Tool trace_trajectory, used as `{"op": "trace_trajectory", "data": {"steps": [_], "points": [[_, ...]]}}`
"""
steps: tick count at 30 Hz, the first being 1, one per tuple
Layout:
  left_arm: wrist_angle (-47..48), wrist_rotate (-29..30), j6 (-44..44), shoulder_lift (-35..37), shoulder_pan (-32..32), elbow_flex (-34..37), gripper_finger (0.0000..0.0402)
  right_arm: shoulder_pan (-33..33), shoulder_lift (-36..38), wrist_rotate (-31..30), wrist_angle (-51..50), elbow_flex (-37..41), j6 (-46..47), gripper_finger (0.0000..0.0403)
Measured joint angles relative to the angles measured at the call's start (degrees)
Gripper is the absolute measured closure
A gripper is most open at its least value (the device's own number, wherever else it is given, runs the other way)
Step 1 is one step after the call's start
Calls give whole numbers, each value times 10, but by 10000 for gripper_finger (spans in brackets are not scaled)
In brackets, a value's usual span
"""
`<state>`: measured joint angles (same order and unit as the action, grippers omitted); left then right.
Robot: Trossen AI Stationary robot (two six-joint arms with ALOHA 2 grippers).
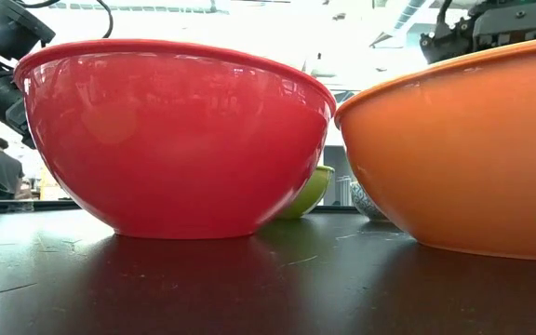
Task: Nest bowls inside each other
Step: Stack the orange bowl on top of the red bowl
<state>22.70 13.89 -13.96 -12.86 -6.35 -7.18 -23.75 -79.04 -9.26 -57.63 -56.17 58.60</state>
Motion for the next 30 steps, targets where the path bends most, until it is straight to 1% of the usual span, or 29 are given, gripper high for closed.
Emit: {"op": "trace_trajectory", "data": {"steps": [2,5,7,10,13,14,15,18,24,27,30], "points": [[0,0,0,0,0,0,315,3,0,0,-4,3,-2,165],[0,0,0,0,0,0,315,5,0,0,0,3,-7,202],[0,0,0,0,0,0,315,7,0,0,-2,3,-7,238],[0,0,0,0,0,0,315,7,0,2,-5,3,-8,304],[0,0,0,0,0,0,315,7,4,17,-8,2,-5,369],[0,0,0,0,0,0,315,7,9,24,-10,2,-6,382],[0,0,0,0,0,0,315,7,14,28,-10,2,-8,388],[0,0,0,0,0,0,315,6,39,39,-16,-1,-6,381],[0,0,0,0,0,0,315,7,96,60,-8,-37,-8,388],[0,0,0,0,0,0,315,10,114,52,47,-57,-28,389],[0,0,0,0,0,0,315,22,112,50,115,-75,-76,389]]}}
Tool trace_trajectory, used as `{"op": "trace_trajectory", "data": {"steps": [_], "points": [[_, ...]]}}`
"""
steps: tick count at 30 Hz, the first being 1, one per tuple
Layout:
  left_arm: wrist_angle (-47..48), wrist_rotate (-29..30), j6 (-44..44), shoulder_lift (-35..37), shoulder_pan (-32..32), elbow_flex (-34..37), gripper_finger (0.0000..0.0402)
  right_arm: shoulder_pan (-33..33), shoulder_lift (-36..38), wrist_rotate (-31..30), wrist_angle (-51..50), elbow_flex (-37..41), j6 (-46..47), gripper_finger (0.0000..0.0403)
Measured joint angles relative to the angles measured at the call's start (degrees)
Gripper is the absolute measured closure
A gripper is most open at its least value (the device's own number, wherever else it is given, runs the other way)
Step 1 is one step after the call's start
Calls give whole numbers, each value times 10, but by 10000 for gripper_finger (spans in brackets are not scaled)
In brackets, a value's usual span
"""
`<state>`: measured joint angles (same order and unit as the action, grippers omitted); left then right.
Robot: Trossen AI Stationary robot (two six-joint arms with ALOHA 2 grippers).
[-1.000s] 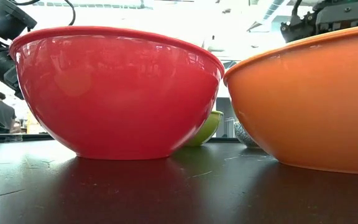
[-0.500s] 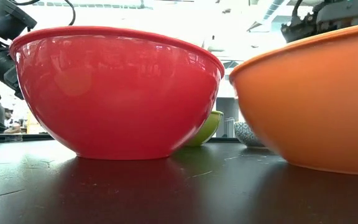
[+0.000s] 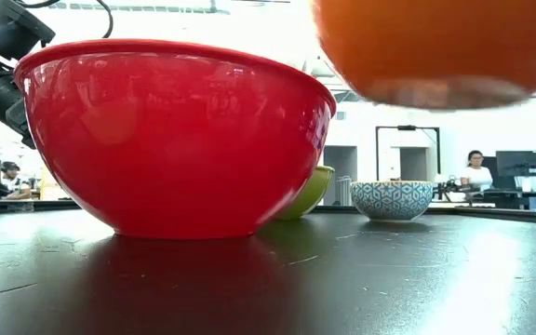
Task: Nest bowls inside each other
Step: Stack the orange bowl on top of the red bowl
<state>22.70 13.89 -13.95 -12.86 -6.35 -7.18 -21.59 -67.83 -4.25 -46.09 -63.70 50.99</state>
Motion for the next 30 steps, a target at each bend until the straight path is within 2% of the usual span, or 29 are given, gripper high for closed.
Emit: {"op": "trace_trajectory", "data": {"steps": [7,15,22,30], "points": [[0,0,0,0,0,0,315,47,-52,-21,141,-43,-108,389],[0,0,0,0,0,0,315,122,-181,-24,220,-118,-173,389],[0,0,0,0,0,0,315,157,-270,4,204,-196,-195,389],[0,0,0,0,0,0,315,179,-319,32,166,-212,-183,389]]}}
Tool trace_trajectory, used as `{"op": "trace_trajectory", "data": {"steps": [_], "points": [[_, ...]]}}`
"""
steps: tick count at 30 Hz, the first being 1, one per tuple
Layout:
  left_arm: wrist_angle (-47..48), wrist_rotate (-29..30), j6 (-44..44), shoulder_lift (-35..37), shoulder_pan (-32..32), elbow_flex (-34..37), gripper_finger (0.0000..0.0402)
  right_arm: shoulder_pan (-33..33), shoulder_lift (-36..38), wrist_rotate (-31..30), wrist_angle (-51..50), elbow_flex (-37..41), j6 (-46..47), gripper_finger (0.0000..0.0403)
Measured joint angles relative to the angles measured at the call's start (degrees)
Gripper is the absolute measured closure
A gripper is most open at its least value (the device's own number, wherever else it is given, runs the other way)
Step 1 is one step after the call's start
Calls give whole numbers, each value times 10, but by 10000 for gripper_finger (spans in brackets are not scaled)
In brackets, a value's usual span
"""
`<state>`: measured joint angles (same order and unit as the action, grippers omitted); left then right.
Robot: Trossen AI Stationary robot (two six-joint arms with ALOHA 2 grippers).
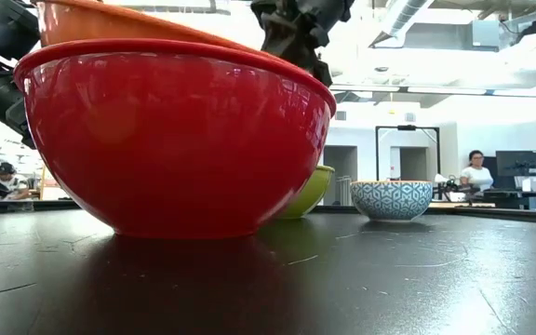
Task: Nest bowls inside each other
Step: Stack the orange bowl on top of the red bowl
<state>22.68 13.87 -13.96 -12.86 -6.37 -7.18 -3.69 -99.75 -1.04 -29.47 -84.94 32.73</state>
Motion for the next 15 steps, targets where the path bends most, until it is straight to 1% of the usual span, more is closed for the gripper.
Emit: {"op": "trace_trajectory", "data": {"steps": [10,15], "points": [[0,0,0,0,0,0,315,17,-19,-4,-31,-1,8,386],[0,0,0,0,0,0,315,16,-46,-3,-32,-1,-1,364]]}}
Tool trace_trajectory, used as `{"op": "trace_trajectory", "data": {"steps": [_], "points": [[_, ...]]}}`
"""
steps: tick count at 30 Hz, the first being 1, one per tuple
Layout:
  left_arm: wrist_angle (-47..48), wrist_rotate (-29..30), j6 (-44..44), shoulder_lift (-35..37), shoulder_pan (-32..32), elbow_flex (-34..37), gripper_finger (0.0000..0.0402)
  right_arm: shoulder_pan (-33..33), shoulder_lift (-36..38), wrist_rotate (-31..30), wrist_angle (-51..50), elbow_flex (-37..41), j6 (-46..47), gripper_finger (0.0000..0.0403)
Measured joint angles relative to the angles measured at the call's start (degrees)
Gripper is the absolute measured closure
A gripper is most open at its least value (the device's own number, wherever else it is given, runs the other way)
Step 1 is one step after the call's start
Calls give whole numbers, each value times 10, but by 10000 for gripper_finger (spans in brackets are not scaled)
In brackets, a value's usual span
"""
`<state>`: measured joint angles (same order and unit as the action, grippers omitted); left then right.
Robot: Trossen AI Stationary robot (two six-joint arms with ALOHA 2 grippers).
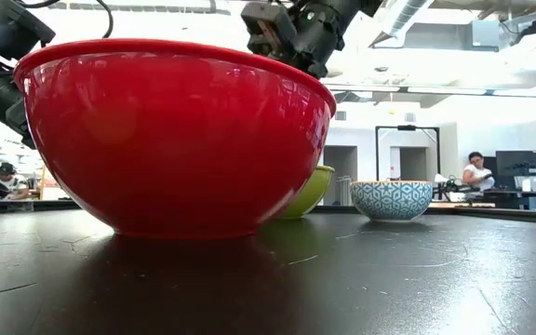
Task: Nest bowls inside each other
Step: Stack the orange bowl on top of the red bowl, then stack the light green bowl on top of the orange bowl
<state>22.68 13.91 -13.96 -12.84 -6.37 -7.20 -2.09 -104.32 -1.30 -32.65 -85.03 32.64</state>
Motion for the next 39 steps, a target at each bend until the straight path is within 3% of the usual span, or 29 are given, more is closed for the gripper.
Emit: {"op": "trace_trajectory", "data": {"steps": [15,22,33,39], "points": [[0,0,0,0,0,0,315,8,2,1,-2,0,-11,271],[0,0,0,0,0,0,315,24,32,55,-12,0,-23,242],[0,0,0,0,0,0,315,109,100,-80,-127,0,-96,248],[0,0,0,0,0,0,315,197,84,-93,-131,16,-110,226]]}}
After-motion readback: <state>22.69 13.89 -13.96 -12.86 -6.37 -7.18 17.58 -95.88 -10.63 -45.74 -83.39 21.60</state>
